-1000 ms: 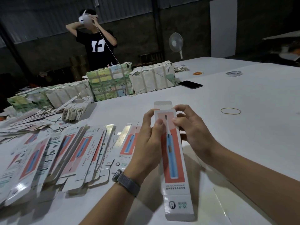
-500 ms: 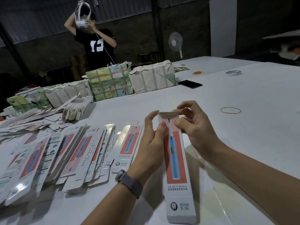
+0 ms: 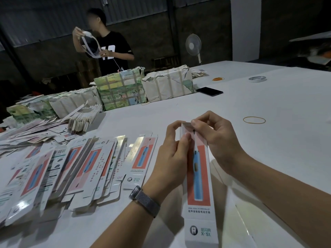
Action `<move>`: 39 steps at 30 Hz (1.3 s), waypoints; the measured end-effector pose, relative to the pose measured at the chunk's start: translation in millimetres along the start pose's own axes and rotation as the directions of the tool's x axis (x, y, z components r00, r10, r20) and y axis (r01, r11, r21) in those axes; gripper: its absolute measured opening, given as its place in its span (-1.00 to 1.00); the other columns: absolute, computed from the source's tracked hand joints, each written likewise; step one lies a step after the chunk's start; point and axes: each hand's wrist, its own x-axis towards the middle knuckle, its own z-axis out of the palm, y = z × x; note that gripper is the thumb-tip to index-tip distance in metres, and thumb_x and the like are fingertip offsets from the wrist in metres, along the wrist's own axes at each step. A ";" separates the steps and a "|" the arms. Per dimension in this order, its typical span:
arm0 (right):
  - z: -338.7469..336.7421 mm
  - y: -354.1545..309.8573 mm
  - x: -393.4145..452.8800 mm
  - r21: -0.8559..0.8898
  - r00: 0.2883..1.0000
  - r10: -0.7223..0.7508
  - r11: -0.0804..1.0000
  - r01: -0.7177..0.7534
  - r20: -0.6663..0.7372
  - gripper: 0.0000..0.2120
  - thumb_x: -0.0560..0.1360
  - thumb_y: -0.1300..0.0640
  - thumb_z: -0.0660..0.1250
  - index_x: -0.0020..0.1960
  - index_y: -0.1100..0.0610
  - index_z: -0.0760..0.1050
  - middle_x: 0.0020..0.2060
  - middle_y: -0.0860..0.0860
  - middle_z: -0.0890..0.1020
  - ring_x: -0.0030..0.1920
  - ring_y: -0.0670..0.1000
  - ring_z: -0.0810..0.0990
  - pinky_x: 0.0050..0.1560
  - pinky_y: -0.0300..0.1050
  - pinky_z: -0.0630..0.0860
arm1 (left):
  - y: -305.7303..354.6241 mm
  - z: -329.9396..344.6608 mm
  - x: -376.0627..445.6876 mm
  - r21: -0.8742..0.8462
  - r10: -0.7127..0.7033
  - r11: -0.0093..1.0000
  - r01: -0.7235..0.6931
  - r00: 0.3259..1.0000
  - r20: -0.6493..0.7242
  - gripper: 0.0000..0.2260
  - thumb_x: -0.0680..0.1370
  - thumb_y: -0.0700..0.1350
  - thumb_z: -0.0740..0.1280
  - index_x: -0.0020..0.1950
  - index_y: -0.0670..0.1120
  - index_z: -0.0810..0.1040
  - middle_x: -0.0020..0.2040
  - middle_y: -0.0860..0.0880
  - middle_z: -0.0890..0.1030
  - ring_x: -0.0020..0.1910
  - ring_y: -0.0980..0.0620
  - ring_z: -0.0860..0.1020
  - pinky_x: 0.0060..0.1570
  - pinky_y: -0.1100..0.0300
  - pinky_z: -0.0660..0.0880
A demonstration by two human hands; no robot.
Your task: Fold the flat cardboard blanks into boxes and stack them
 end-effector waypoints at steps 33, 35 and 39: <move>-1.9 -0.7 1.5 0.042 0.984 0.177 0.984 -0.176 -0.029 -0.82 0.58 0.21 0.31 -0.15 0.14 0.63 -0.33 -0.04 0.64 -0.30 -0.08 0.58 -0.23 -0.27 0.56 | 1.3 -2.7 -1.4 0.002 0.002 1.000 -0.003 0.989 0.146 -0.71 0.53 0.27 0.06 0.24 0.48 0.15 -0.14 0.48 0.58 -0.11 0.30 0.66 -0.24 0.43 0.54; -2.1 -0.9 2.1 0.043 0.984 0.173 0.984 -0.171 -0.045 -0.80 0.57 0.21 0.32 -0.19 0.11 0.63 -0.34 -0.02 0.62 -0.31 -0.08 0.57 -0.24 -0.27 0.55 | 1.8 -3.2 -1.7 -0.004 0.007 1.000 -0.006 0.988 0.157 -0.69 0.53 0.27 0.06 0.26 0.51 0.12 -0.13 0.47 0.59 -0.10 0.27 0.67 -0.23 0.41 0.56; -3.0 -0.9 2.7 0.039 0.985 0.166 0.986 -0.164 -0.049 -0.75 0.58 0.23 0.31 -0.25 0.06 0.62 -0.36 -0.03 0.61 -0.32 -0.08 0.56 -0.26 -0.28 0.54 | 2.0 -4.0 -2.7 -0.020 0.014 1.000 -0.010 0.985 0.170 -0.66 0.55 0.26 0.07 0.30 0.51 0.11 -0.09 0.42 0.60 -0.09 0.22 0.68 -0.20 0.37 0.58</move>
